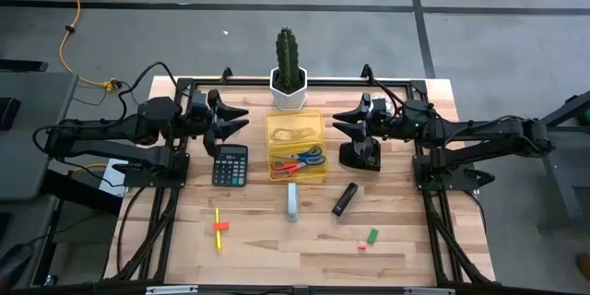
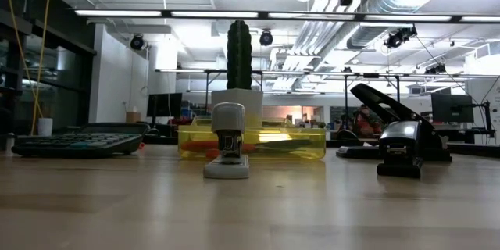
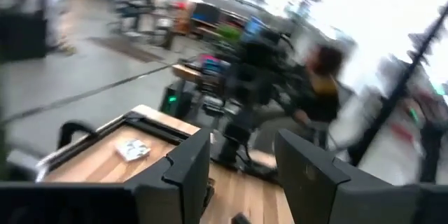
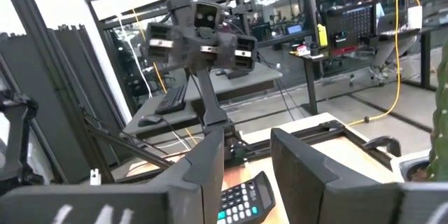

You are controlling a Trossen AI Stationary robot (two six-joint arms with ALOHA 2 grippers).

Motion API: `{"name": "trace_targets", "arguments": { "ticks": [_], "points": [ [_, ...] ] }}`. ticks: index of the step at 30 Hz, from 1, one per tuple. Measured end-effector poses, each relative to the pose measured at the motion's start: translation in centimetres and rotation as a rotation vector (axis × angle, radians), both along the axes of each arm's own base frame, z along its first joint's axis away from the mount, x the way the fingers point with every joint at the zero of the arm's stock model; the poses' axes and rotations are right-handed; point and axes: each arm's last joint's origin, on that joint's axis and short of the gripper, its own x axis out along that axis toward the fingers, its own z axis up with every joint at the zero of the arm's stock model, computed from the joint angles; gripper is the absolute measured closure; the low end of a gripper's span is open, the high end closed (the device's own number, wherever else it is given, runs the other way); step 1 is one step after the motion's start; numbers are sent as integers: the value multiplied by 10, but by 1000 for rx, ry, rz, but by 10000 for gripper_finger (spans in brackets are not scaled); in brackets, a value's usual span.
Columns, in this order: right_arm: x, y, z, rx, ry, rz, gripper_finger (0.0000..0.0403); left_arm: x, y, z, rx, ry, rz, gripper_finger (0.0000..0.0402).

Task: Pick & place school supplies into a supply box
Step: Put the light blue pen into the yellow supply box

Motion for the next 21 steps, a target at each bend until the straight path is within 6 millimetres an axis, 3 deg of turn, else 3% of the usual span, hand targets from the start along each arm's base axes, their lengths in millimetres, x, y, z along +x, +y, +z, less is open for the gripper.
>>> {"name": "trace_targets", "arguments": {
  "ticks": [6, 15, 21],
  "points": [
    [0, 0, -1, 37, 10, 3, 293, 3, 17, -19, -168, 104, 308, 254],
    [0, 0, -5, 41, 51, 3, 293, -7, 62, -89, -580, 553, 692, 252],
    [1, 0, -8, 43, 75, 2, 293, -5, 90, -121, -689, 723, 862, 241]
  ]
}}
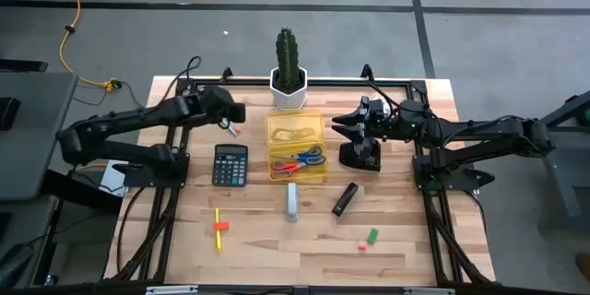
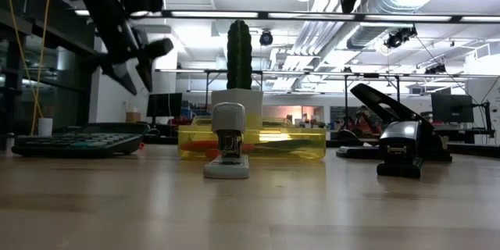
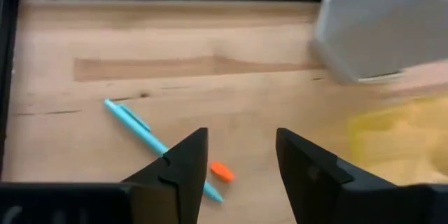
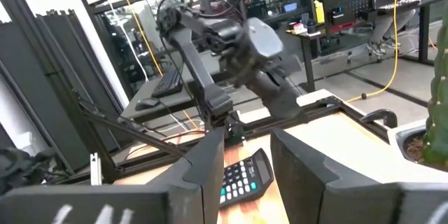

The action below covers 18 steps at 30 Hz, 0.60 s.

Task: Pick & place school supplies into a supply box
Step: Put the light blue pen into the yellow supply box

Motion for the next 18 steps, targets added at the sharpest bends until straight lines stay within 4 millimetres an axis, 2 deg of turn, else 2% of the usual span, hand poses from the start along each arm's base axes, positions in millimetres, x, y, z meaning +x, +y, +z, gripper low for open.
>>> {"name": "trace_targets", "arguments": {
  "ticks": [3, 9, 18],
  "points": [
    [0, 0, -1, 1, 7, 0, 293, 6, 10, -16, -50, 26, 85, 236],
    [0, 0, -1, 1, 9, 0, 293, 14, 19, -45, -134, -7, 372, 238],
    [0, 0, -3, 4, 33, 0, 293, 21, 24, -75, -208, 31, 510, 238]
  ]
}}
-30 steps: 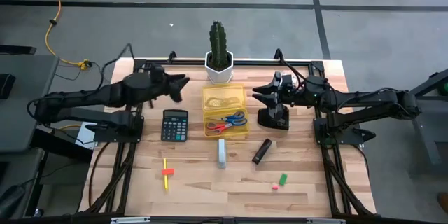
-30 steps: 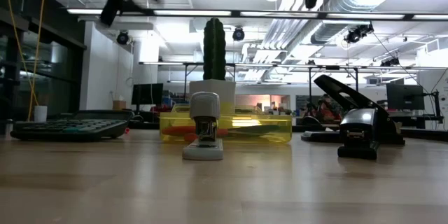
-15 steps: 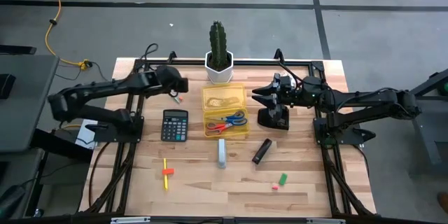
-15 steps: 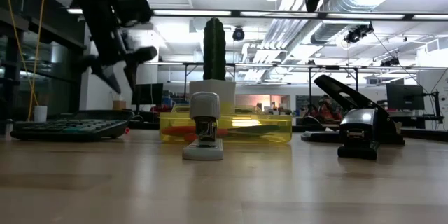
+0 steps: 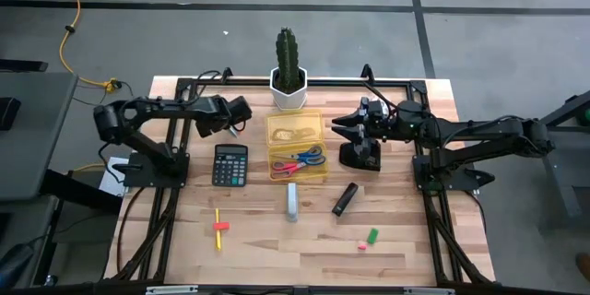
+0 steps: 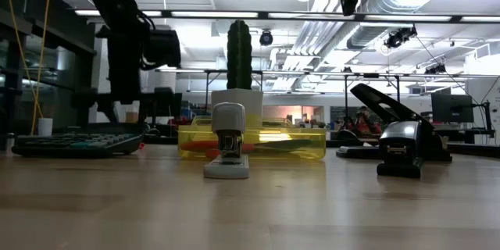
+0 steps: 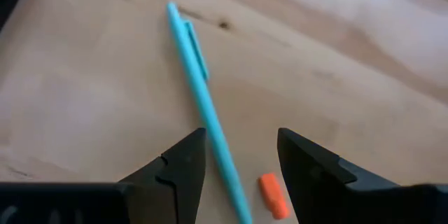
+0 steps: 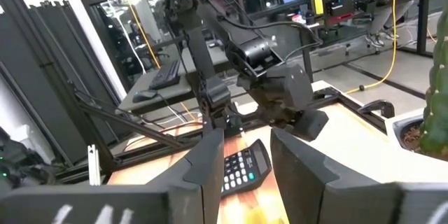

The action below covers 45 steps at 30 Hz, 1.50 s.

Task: Pick & place school supplies into a supply box
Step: Put the light blue pen into the yellow supply box

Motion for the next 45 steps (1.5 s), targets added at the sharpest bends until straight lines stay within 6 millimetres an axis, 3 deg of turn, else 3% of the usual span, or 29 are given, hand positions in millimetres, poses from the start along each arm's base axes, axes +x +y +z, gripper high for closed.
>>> {"name": "trace_targets", "arguments": {
  "ticks": [13, 17, 24, 30, 37, 41, 45],
  "points": [
    [0, 0, -3, -13, 30, 1, 293, 4, 2, -28, -94, 35, 105, 246],
    [0, 0, -3, -13, 30, 1, 293, 3, 2, -29, -95, 32, 149, 285],
    [0, 0, -3, -12, 33, 0, 293, 3, 2, -28, -77, 24, 149, 388],
    [0, 0, -4, -4, 39, 1, 293, 1, 2, -20, -41, 15, 121, 388],
    [0, 0, -4, -4, 40, 0, 293, -1, -5, 11, 73, 21, -46, 398],
    [0, 0, -4, -3, 47, 0, 293, 0, -13, 43, 210, -60, -197, 398],
    [0, 0, -5, -2, 48, 0, 293, 6, -25, 85, 425, -187, -464, 398]
  ]
}}
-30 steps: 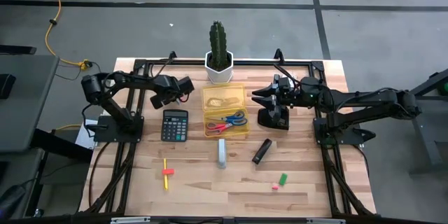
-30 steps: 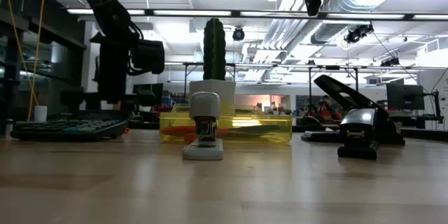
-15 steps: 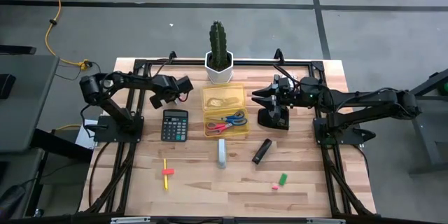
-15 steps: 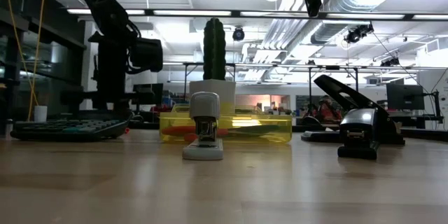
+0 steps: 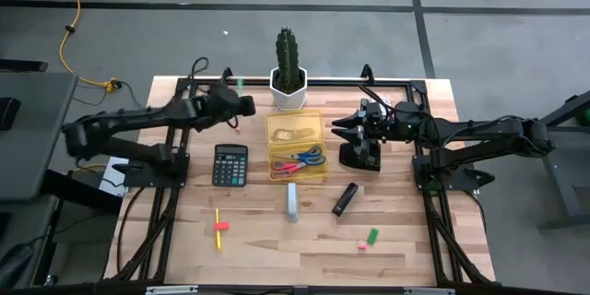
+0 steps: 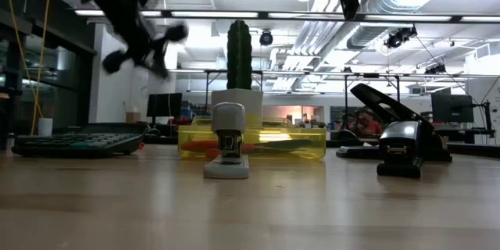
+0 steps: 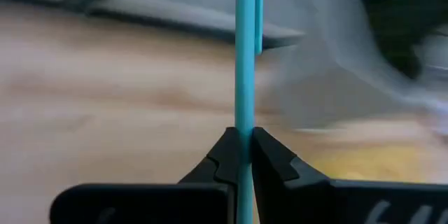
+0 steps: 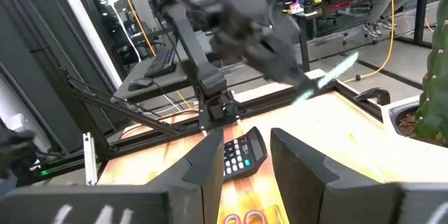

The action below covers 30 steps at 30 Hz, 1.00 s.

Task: Pick & place school supplies into a supply box
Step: Put the light blue pen into the yellow supply box

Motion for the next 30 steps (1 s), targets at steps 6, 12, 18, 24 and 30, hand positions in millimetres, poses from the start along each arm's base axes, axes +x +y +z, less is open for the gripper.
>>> {"name": "trace_targets", "arguments": {
  "ticks": [6, 12, 18, 24, 30],
  "points": [
    [0, 0, 0, 15, -2, -1, 293, 7, -38, 60, 374, -173, -450, 398],
    [0, 0, 4, 13, -45, 6, 293, 12, -83, 93, 619, -343, -810, 398],
    [0, 0, 9, 7, -90, 14, 293, 22, -112, 86, 697, -375, -866, 398],
    [0, 1, 9, 8, -92, 16, 293, 25, -113, 85, 720, -361, -864, 399],
    [0, 1, 9, 8, -92, 20, 293, 25, -108, 84, 722, -352, -844, 399]
  ]
}}
